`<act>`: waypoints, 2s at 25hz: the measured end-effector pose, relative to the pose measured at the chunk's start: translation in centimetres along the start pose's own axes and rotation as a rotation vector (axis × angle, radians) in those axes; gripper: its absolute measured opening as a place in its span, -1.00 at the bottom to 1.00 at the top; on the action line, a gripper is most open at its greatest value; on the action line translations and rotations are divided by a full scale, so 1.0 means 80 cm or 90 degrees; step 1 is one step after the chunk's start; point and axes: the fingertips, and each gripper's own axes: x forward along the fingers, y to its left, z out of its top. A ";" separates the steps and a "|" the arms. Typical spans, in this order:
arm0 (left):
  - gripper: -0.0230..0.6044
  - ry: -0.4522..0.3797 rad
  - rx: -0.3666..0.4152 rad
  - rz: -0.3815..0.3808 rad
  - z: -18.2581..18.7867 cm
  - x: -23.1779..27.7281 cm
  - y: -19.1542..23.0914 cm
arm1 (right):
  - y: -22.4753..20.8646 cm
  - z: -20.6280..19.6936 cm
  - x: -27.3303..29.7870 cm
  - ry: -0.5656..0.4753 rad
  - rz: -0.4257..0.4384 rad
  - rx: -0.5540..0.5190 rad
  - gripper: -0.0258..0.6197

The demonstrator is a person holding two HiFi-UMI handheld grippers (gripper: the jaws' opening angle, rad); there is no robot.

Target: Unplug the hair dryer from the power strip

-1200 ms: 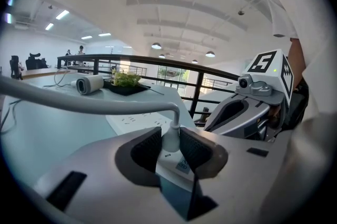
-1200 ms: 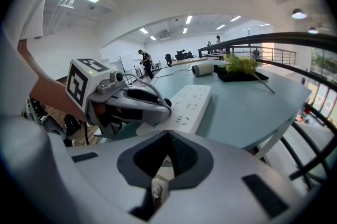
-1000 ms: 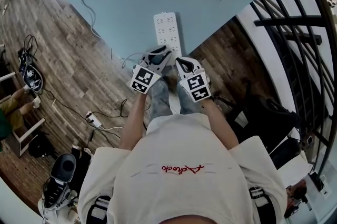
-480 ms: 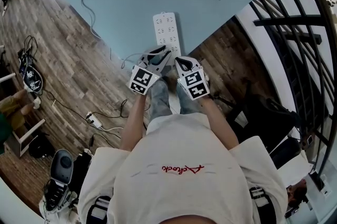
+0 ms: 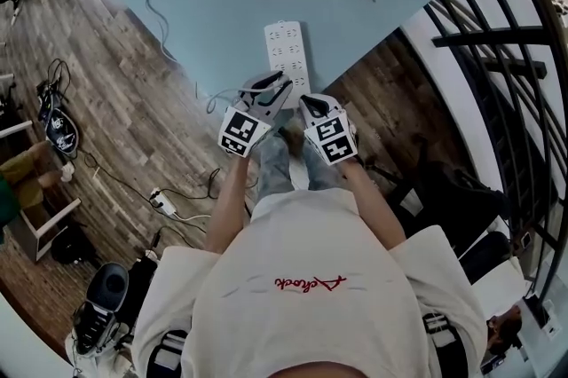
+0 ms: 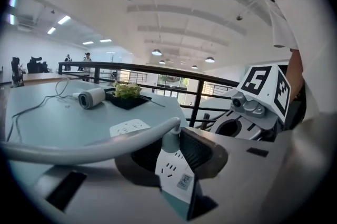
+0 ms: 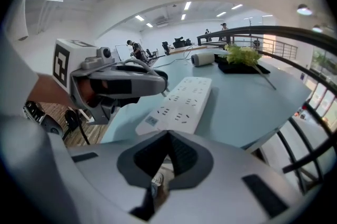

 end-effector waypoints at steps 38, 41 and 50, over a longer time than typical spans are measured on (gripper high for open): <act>-0.58 -0.144 -0.006 0.162 0.113 -0.133 -0.058 | 0.005 0.107 -0.134 -0.297 0.019 -0.054 -0.86; -0.58 -0.162 -0.004 0.160 0.119 -0.144 -0.060 | 0.015 0.111 -0.141 -0.305 0.014 -0.062 -0.86; -0.58 -0.194 0.011 0.129 0.107 -0.213 -0.088 | 0.087 0.104 -0.170 -0.333 -0.024 -0.078 -0.87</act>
